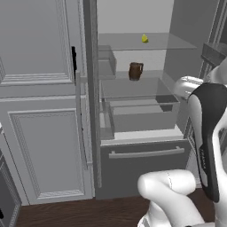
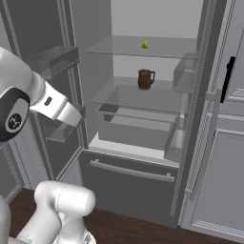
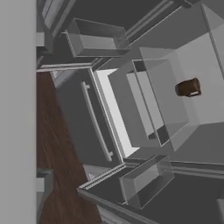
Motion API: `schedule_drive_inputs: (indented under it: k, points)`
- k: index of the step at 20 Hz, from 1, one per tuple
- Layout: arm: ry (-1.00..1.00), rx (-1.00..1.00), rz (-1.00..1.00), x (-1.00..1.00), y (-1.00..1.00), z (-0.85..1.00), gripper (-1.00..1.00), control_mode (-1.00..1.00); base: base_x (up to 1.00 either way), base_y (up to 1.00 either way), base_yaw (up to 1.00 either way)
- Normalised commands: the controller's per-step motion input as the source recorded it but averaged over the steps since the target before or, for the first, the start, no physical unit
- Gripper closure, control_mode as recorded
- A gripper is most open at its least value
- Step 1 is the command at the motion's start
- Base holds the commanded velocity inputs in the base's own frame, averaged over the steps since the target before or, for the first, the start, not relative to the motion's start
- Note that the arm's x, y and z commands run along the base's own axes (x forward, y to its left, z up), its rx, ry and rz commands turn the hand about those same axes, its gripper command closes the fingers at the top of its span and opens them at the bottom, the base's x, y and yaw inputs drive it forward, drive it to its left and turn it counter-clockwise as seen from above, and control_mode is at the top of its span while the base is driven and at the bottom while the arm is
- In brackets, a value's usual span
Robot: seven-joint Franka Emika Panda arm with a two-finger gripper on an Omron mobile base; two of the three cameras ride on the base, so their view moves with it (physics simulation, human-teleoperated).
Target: Grab a lemon wedge from the fridge and one ice cube from the ice bowl, and put them in the glass of lemonade.
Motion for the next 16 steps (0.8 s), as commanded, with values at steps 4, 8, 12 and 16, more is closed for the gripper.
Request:
schedule_drive_inputs:
  k: [4,8,12,16]
  points:
    - [-0.18,0.00,0.01,0.06,-0.13,0.00,-1.00,-1.00,0.00,0.00,0.00]
    - [-0.06,0.00,0.00,0.03,-0.04,0.02,-1.00,1.00,0.12,-0.13,0.00]
    - [0.00,0.00,0.00,0.00,0.00,0.00,-1.00,1.00,0.52,-0.34,0.00]
    - [0.00,0.00,0.00,0.00,0.00,0.00,-1.00,1.00,0.75,-0.46,0.00]
